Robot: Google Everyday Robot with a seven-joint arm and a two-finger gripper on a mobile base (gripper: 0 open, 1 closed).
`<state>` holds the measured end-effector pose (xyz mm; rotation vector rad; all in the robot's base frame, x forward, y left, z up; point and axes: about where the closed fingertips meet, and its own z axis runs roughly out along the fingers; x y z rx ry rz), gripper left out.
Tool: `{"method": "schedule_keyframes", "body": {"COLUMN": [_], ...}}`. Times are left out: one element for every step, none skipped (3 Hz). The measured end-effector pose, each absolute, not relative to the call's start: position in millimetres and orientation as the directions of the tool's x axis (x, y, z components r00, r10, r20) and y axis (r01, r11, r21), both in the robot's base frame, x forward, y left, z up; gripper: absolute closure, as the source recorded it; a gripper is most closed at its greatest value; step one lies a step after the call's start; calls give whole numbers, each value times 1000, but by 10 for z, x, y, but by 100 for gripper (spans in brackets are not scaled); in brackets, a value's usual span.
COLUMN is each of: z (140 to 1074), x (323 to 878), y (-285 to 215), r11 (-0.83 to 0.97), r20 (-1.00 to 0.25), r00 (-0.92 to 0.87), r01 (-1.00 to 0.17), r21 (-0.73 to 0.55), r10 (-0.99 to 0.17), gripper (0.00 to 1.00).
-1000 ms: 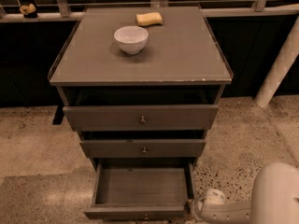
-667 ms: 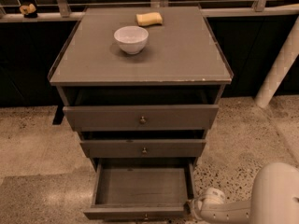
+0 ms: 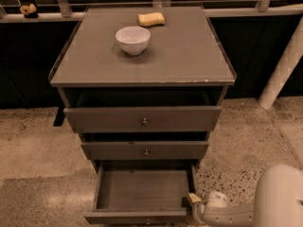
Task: Open bottom drawer
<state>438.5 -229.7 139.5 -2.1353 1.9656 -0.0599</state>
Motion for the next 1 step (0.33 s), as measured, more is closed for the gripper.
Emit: {"method": "schedule_keyframes", "body": {"z": [1395], "x": [4385], "y": [-2297], "r11": [-68], "r20": [-130], "r00": [95], "r01": [-977], "r21": [-202], "r10": [-987], "gripper": [0]}}
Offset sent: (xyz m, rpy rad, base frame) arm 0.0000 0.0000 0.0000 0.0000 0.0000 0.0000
